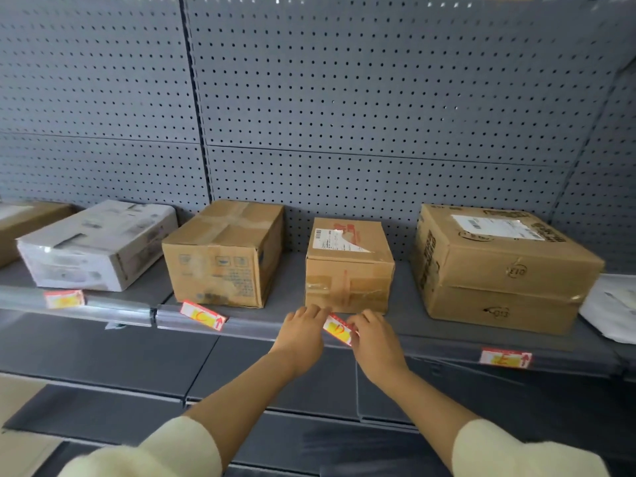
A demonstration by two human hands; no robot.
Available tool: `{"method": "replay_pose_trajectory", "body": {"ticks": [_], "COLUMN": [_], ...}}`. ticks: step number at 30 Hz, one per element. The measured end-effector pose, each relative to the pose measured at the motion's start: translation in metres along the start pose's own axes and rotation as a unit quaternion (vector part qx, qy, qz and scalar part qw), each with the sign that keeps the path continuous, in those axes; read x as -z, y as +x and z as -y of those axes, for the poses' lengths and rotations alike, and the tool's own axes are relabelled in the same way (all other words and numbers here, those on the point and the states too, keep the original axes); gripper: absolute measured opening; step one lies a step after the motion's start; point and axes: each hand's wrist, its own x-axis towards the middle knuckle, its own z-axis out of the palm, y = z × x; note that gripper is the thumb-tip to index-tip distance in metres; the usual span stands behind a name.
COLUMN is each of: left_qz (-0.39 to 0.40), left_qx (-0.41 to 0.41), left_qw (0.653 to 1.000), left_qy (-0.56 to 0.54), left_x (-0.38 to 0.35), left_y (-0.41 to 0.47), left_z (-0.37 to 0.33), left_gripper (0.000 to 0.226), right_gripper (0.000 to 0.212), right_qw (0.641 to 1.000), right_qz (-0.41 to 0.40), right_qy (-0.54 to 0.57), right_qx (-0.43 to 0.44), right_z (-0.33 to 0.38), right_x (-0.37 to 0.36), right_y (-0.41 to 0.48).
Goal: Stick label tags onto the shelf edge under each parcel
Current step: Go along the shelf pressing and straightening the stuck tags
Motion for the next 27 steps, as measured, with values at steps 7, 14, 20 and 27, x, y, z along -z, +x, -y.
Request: {"method": "replay_pose_trajectory", "body": {"ticks": [7, 14, 20, 27], "left_qz": [-0.028, -0.03, 0.01, 0.016], "left_qx": [-0.033, -0.037, -0.035, -0.035], "left_qw": [0.999, 0.999, 0.996, 0.995], "left_qy": [0.013, -0.009, -0.079, -0.089], "left_x": [-0.005, -0.016, -0.022, -0.019], "left_y": [-0.005, -0.011, -0.017, -0.017], "left_z": [0.002, 0.001, -0.001, -0.006], "left_gripper": [0.055, 0.055, 0.062, 0.066], "right_gripper": [0.021, 0.026, 0.023, 0.03], "right_qw": [1.0, 0.998, 0.996, 0.994], "right_qz": [0.005, 0.029, 0.031, 0.028], "right_qy": [0.006, -0.027, -0.046, -0.043], "right_qx": [0.014, 0.038, 0.076, 0.094], "right_z": [-0.001, -0.004, -0.007, -0.003], "right_x": [0.0, 0.0, 0.002, -0.002], "right_y": [0.003, -0.004, 0.0, -0.004]}}
